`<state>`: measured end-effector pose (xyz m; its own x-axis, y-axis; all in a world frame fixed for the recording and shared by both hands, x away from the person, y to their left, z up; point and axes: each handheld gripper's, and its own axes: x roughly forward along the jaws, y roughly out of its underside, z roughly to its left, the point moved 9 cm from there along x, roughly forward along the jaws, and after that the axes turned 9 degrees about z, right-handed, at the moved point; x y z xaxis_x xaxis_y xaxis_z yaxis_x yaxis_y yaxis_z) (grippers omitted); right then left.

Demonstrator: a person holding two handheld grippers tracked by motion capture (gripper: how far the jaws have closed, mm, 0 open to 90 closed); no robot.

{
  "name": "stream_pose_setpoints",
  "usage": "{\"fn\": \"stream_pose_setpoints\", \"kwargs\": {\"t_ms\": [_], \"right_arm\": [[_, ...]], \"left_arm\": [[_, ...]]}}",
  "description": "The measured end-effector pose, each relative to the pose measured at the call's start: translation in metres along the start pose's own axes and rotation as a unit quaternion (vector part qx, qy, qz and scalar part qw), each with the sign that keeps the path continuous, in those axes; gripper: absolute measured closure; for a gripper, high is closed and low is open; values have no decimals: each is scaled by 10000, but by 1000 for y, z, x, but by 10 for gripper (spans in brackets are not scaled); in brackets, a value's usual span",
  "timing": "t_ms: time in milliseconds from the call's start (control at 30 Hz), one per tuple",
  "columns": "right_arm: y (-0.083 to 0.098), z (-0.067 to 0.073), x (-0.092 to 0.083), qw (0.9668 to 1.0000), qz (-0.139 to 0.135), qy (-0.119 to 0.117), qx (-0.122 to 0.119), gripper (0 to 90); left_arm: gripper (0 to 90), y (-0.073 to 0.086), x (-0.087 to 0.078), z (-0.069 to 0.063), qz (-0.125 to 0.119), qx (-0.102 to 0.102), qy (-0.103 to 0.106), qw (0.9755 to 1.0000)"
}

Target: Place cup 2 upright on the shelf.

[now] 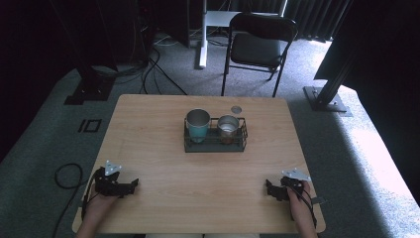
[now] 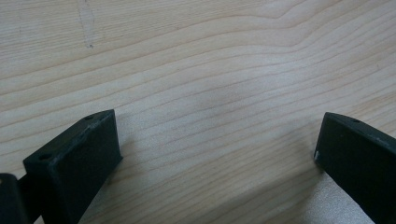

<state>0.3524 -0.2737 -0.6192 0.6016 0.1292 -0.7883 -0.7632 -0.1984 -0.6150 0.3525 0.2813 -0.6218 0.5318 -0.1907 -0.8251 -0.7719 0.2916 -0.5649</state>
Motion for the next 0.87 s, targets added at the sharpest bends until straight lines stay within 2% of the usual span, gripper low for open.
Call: {"fn": "stream_pose_setpoints", "kwargs": {"t_ms": [167, 433, 867], "right_arm": [[6, 2, -3, 9999, 53, -101, 83, 112], [11, 0, -7, 9997, 52, 14, 258, 112], [11, 0, -7, 9996, 54, 11, 262, 111]], "left_arm": [[7, 0, 0, 0, 0, 0, 0, 10000], [7, 0, 0, 0, 2, -4, -4, 10000], [7, 1, 0, 0, 6, -14, -13, 10000]]}}
